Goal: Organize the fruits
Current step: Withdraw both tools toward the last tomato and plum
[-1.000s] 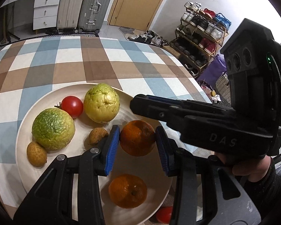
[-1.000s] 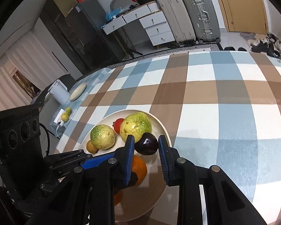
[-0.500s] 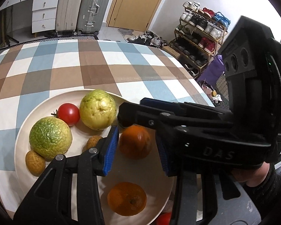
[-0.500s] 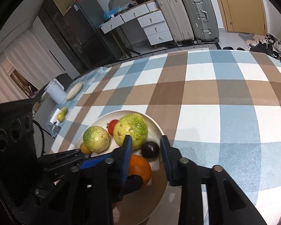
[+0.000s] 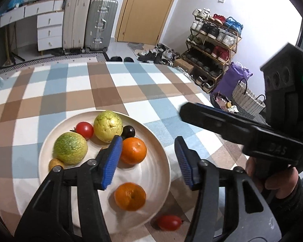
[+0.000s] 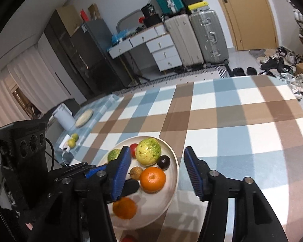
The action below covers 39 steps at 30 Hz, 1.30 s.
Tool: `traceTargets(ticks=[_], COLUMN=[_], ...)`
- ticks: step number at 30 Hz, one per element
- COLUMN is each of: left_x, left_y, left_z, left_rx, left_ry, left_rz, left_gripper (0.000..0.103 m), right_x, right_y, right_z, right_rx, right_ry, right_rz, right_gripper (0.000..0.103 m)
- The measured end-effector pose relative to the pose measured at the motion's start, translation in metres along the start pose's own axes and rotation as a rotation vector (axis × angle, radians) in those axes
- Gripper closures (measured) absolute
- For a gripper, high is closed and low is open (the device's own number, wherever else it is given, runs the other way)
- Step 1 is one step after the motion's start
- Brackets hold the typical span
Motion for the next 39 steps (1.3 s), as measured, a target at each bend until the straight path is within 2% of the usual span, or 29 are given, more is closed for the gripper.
traceTargets(ticks=[2,7,14,17,19,29,39], left_x=[0.002,0.003,-0.007,-0.016,-0.022,-0.072,-0.124], left_y=[0.013,0.052,0.104,0.124,0.135,0.158,0.146], left_z=[0.003,0.012,0.028,0.034,0.034,0.029,0.027], left_rx=[0.009,0.042,0.087,0.100,0.116,0.138,0.131], left_ry=[-0.010,-0.022,-0.071,-0.074,-0.065,-0.024,0.004], left_rz=[0.015,0.060,0.116,0.132,0.138,0.091,0.007], left_gripper=[0.046,0.029,0.019,0.011,0.001,0.001,0.001], right_x=[0.001,-0.003,-0.018,-0.027,-0.034,-0.077,-0.120], right_y=[0.014,0.052,0.099,0.116,0.126,0.150,0.157], right_z=[-0.002,-0.010,-0.031,-0.042,-0.047,-0.058,-0.049], right_rx=[-0.007,-0.018,-0.017,-0.015,-0.019,-0.087,-0.153], right_ry=[-0.003,-0.018,0.012,0.027,0.032,0.087,0.082], right_rz=[0.021,0.073,0.137,0.163,0.175,0.190,0.150], right_gripper=[0.036,0.024,0.011,0.005,0.003,0.000,0.000])
Point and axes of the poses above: each gripper's, at about its wrist camera, not at the fingertips, and y roughly against the way its jaws point, z to its right, x to its top, the point moved 9 cm from there along -y, roughly the way its jaws point, and after that the axes turned 12 degrees about z, right-handed, at the moved point
